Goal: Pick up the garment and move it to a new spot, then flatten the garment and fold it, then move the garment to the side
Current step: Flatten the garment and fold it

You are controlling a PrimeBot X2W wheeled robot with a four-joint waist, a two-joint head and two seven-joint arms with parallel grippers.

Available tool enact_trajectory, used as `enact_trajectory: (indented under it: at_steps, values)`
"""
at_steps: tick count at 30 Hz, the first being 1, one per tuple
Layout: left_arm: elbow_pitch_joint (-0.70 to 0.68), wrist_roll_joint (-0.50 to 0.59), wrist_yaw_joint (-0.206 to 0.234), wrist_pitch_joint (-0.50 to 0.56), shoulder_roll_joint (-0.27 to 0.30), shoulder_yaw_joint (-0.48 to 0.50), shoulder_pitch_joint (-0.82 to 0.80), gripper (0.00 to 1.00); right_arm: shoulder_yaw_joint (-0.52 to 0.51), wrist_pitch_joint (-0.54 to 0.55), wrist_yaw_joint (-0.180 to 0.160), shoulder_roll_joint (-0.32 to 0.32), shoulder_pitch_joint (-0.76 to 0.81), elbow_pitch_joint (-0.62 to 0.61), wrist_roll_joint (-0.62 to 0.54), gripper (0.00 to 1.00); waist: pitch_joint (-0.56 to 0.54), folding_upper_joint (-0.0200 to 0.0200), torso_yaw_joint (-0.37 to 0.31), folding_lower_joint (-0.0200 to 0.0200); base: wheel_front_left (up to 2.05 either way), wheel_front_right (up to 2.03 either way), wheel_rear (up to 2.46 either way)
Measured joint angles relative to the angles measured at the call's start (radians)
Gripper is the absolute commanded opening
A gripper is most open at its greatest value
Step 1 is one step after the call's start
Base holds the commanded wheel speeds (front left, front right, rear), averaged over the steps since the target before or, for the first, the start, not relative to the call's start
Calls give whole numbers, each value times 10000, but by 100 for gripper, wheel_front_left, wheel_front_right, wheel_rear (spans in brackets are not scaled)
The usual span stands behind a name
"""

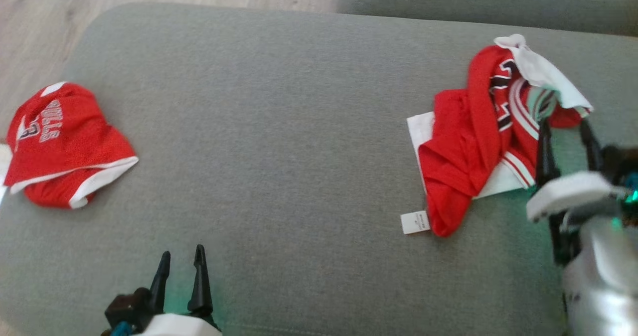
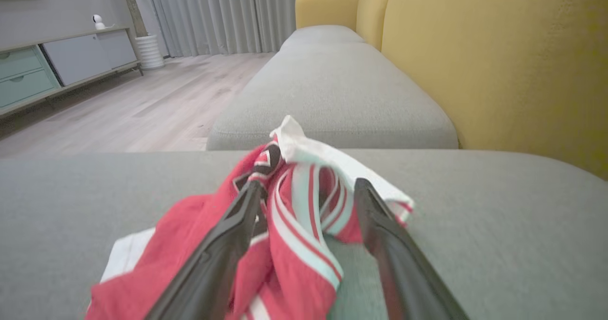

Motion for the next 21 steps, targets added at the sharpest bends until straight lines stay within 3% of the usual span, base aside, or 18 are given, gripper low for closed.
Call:
enact_trajectory:
  at_steps: [10,16,21]
  values:
    - [-458,82,-71,0,15,-299,-73,100,1317,2,0,650,3041,-3471,272,100,-67,0,-1064,-1,0,0,0]
    - [-861,-265,-236,0,13,-1858,-1033,100,1726,2,0,807,3950,-3956,445,100,20,0,-2045,-1,0,0,0]
    - [-441,-1732,-355,0,12,-3891,-1745,100,1852,2,0,903,3882,-4142,453,100,232,0,-2753,-1,0,0,0]
